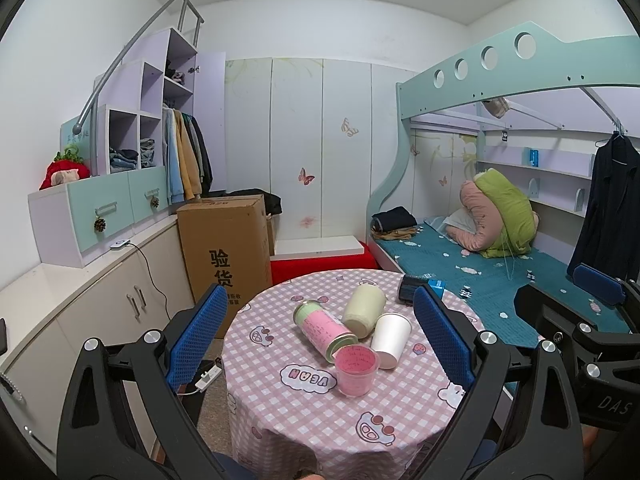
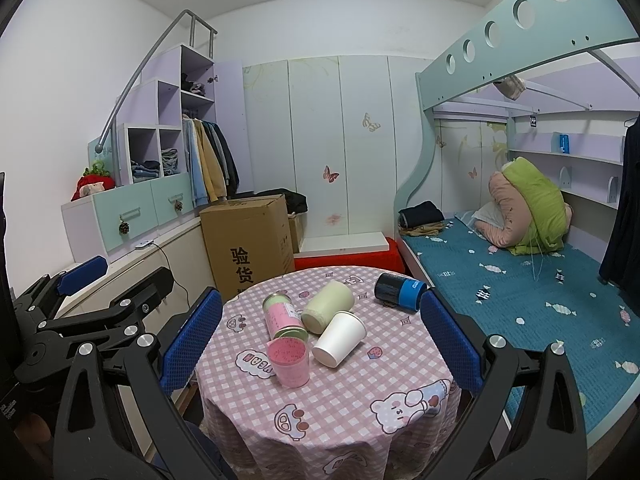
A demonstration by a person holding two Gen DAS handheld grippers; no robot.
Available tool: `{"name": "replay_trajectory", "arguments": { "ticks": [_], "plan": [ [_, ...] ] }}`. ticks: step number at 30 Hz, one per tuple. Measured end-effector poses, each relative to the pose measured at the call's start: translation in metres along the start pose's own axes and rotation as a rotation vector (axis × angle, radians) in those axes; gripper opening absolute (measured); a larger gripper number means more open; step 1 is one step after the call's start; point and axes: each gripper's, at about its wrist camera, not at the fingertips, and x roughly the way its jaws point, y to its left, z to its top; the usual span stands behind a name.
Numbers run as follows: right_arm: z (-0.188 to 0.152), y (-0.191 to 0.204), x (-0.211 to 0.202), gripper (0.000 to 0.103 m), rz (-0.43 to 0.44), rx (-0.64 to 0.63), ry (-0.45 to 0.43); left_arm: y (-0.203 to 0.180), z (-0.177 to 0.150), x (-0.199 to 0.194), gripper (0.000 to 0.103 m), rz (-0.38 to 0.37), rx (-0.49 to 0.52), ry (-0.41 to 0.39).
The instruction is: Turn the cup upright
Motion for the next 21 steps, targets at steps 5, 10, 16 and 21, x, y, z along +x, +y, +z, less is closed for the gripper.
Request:
{"name": "replay_trajectory", "arguments": {
  "ticks": [5,10,16,21],
  "plan": [
    [-0.0011,-0.0001,0.0015,0.096,0.003,0.002,0.003,-0.0003,-0.0027,-0.0019,0.095,0.001,0.001,-0.001],
    [-0.001,0.0,0.0015,0.096,0.003,0.002,0.003,-0.0002,-0.0029,-0.0021,0.095,0.001,0.001,-0.003],
    [-0.0009,0.0,0.0015,0.096,0.003,0.003,0.004,0.0002,-0.0056,-0.0033,0.095,0.014,0.01,-0.006],
    [-0.004,0.0024,0.0053,0.096,0.002,0.004,0.009,0.0017,-0.0061,-0.0019,0.095,0.01,0.007,-0.003]
  ]
}}
